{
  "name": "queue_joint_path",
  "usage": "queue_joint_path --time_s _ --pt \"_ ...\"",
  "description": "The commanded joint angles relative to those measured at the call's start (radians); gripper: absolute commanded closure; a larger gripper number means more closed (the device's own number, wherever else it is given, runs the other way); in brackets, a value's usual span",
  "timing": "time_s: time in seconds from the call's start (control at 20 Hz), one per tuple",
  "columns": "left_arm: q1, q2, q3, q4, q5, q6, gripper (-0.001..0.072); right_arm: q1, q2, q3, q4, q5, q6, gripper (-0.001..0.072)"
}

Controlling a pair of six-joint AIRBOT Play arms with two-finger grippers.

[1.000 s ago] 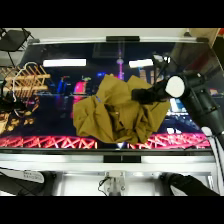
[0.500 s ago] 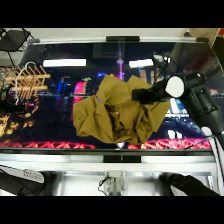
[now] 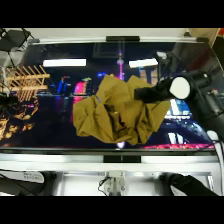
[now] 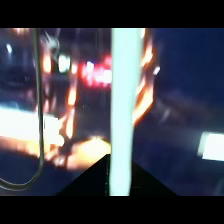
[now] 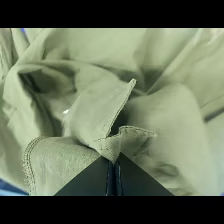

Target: Fold the shirts.

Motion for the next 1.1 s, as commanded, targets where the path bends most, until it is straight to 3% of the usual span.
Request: queue_joint_path --time_s 0.0,0.25,0.4,0.5,0.65,0.8,0.85,1.05 --pt "0.0 0.122 0.012 -0.168 0.031 -0.055 0.0657 0.0 0.062 0.001 -0.116 0.003 -0.005 0.0654" --pt "-0.093 0.394 0.012 -0.311 0.013 -0.088 0.0657 0.0 0.122 0.001 -0.151 0.027 -0.011 0.0654" --pt "-0.294 0.543 0.008 -0.33 -0.127 -0.088 0.0657 0.0 0.121 0.001 -0.207 0.035 -0.018 0.0654" --pt "-0.493 0.619 -0.026 -0.258 -0.253 -0.113 0.0658 0.0 0.121 0.001 -0.274 0.036 -0.027 0.0654" --pt "-0.885 0.709 -0.17 -0.083 -0.508 -0.248 0.0658 0.0 0.121 0.001 -0.336 0.036 -0.063 0.0654" --pt "-1.242 0.793 -0.345 0.214 -0.576 -0.396 0.0658 0.0 0.121 0.001 -0.358 0.041 -0.129 0.0654" --pt "-1.309 0.814 -0.382 0.278 -0.584 -0.434 0.0658 0.0 0.121 0.001 -0.376 0.051 -0.146 0.0654" --pt "-1.481 0.828 -0.486 0.257 -0.613 -0.458 0.0658 0.0 0.121 0.001 -0.45 0.063 -0.197 0.0654"
